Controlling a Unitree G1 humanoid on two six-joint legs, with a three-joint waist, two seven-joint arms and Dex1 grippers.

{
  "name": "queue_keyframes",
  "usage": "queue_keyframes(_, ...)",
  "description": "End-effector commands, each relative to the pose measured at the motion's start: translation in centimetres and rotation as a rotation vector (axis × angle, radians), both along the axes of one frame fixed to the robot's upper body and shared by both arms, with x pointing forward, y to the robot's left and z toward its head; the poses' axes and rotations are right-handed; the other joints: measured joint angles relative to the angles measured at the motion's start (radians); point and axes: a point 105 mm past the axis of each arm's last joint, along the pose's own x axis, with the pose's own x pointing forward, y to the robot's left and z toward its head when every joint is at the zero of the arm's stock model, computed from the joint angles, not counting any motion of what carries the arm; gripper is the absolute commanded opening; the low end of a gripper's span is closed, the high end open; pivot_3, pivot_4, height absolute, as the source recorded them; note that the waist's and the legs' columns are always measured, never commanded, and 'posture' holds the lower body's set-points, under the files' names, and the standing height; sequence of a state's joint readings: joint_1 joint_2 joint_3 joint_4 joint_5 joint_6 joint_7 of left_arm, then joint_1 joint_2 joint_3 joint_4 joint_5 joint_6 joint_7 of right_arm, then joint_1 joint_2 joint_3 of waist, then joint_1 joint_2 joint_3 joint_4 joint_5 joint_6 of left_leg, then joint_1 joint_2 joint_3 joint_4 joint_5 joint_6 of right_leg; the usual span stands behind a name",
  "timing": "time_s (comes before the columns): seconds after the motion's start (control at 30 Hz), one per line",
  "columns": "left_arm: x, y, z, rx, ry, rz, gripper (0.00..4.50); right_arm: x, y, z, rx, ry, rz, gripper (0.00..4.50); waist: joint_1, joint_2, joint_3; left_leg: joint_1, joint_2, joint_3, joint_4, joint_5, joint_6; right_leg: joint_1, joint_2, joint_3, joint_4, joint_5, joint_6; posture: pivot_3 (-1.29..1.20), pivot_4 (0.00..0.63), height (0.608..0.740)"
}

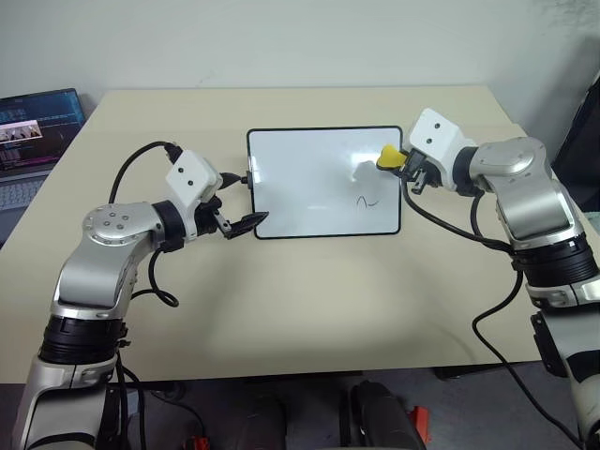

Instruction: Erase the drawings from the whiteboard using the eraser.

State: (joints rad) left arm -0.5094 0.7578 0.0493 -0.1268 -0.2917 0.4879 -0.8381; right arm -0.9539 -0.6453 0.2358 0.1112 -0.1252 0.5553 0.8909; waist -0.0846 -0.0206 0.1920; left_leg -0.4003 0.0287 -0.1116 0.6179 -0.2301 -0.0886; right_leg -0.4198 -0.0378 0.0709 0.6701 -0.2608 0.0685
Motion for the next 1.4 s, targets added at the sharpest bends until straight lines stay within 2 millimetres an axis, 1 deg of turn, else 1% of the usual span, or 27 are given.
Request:
queue_keyframes(0.03, -0.4, 0.0, 1.5, -0.006, -0.061, -0.008, 4.50, -0.4, 0.6, 2.1, 0.021, -0.071, 0.028, 0.98, 0.000, 0.000, 0.000, 0.000, 0.000, 0.000, 0.001, 0.000, 0.000, 0.000, 0.000, 0.000, 0.001, 0.000, 0.000, 0.00, 0.150, 0.740)
queue_keyframes(0.27, -0.3, 0.0, 1.4, -0.004, -0.057, -0.009, 4.50, -0.4, 0.7, 2.1, 0.021, -0.069, 0.032, 0.98, 0.000, 0.000, 0.000, 0.001, 0.000, 0.000, 0.010, 0.000, 0.000, 0.000, 0.000, 0.000, 0.010, 0.000, 0.000, 0.00, 0.150, 0.740)
queue_keyframes(0.93, -0.3, 0.0, 1.3, 0.002, -0.050, -0.012, 4.50, -0.9, 1.0, 2.0, 0.033, -0.071, 0.053, 0.98, 0.000, 0.000, 0.000, 0.001, 0.000, -0.001, 0.011, 0.000, 0.000, 0.001, 0.001, 0.001, 0.010, 0.000, 0.000, 0.00, 0.150, 0.740)
queue_keyframes(1.13, -0.3, -0.2, 0.9, 0.006, -0.040, -0.018, 4.50, -0.2, 1.9, 1.4, 0.058, -0.071, 0.058, 0.98, -0.001, 0.000, 0.000, 0.001, 0.000, -0.001, 0.011, 0.000, 0.000, 0.001, 0.001, 0.001, 0.010, 0.000, 0.000, 0.00, 0.150, 0.740)
queue_keyframes(1.3, -0.4, -0.1, 0.5, 0.008, -0.028, -0.017, 4.50, 1.1, 2.0, 0.1, 0.071, -0.087, 0.020, 0.98, 0.000, 0.000, 0.000, 0.001, 0.000, -0.001, 0.011, 0.000, 0.000, 0.001, 0.001, 0.001, 0.010, 0.000, 0.000, 0.00, 0.150, 0.740)
queue_keyframes(1.4, -0.4, -0.1, 0.5, 0.010, -0.025, -0.018, 4.50, 1.7, 2.2, -0.3, 0.078, -0.108, 0.010, 0.98, 0.000, 0.000, 0.000, 0.001, 0.000, -0.001, 0.011, 0.000, 0.000, 0.001, 0.001, 0.001, 0.010, 0.000, 0.000, 0.00, 0.150, 0.740)
